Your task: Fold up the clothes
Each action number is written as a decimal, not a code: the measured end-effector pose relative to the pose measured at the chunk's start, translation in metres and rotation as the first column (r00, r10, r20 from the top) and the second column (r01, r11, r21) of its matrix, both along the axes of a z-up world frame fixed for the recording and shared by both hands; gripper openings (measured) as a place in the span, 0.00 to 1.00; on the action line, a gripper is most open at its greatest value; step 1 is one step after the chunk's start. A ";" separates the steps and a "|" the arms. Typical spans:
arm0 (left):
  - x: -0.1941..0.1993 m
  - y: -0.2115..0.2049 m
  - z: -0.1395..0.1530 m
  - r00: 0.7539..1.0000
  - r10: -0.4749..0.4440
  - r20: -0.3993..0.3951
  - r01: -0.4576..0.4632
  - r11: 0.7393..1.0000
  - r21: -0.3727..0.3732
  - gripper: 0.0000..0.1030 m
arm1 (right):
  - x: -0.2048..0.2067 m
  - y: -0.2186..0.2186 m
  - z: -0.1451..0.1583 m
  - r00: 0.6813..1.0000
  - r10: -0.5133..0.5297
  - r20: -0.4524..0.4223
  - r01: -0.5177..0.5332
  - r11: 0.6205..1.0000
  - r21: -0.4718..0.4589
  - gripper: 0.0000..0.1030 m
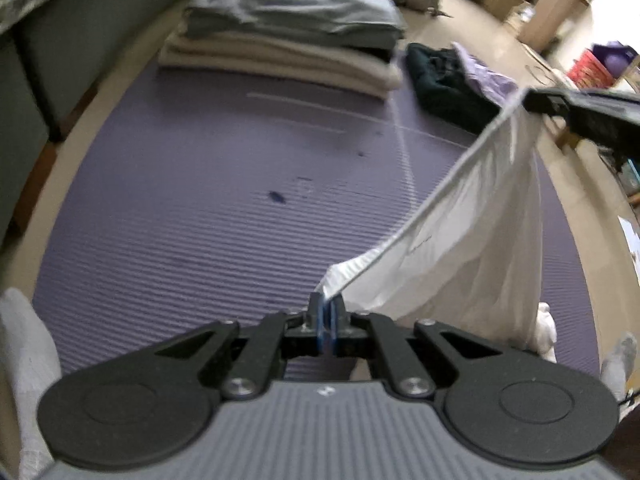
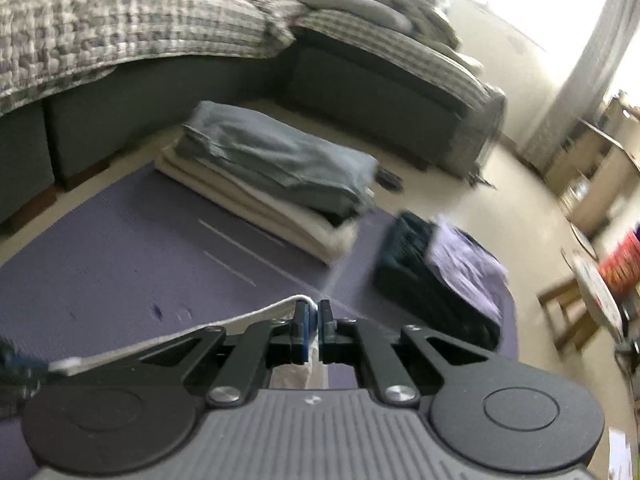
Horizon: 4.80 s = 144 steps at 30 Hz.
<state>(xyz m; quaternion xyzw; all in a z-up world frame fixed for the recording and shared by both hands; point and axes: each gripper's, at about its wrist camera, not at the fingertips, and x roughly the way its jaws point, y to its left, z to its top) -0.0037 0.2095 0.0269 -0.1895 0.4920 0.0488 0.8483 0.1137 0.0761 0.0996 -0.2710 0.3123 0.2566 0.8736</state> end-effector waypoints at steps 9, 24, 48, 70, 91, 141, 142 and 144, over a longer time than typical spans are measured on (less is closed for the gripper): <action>-0.014 0.060 -0.018 0.986 0.156 -0.064 -0.154 0.988 0.025 0.03 | 0.031 0.108 -0.053 0.986 0.156 -0.050 -0.156 0.988 0.006 0.02; -0.015 0.080 -0.048 0.964 0.217 -0.154 -0.201 0.973 0.114 0.59 | 0.023 0.147 -0.108 0.934 0.215 -0.287 -0.225 0.974 0.000 0.39; 0.088 0.013 -0.066 0.998 -0.042 -0.036 0.050 0.965 0.257 0.67 | -0.048 -0.121 -0.125 0.898 0.075 -0.433 -0.175 0.964 -0.197 0.49; 0.132 0.012 -0.078 0.998 0.031 0.049 -0.050 0.886 0.461 0.03 | 0.004 -0.269 -0.104 0.791 -0.384 -0.477 0.461 0.886 0.051 0.02; 0.137 0.034 -0.082 0.992 0.121 0.040 -0.125 0.862 0.492 0.03 | 0.032 -0.247 -0.150 0.877 -0.392 -0.277 0.334 0.913 -0.234 0.31; 0.136 0.057 -0.079 0.971 0.216 0.099 -0.237 0.861 0.449 0.03 | 0.051 -0.226 -0.164 0.932 -0.152 -0.329 0.125 0.987 -0.102 0.29; 0.136 0.057 -0.079 0.971 0.216 0.098 -0.237 0.862 0.449 0.03 | 0.051 -0.223 -0.165 0.931 -0.138 -0.338 0.110 0.989 -0.099 0.09; 0.135 0.058 -0.080 0.971 0.218 0.101 -0.240 0.861 0.448 0.03 | 0.049 -0.218 -0.164 0.930 -0.118 -0.349 0.088 0.991 -0.099 0.01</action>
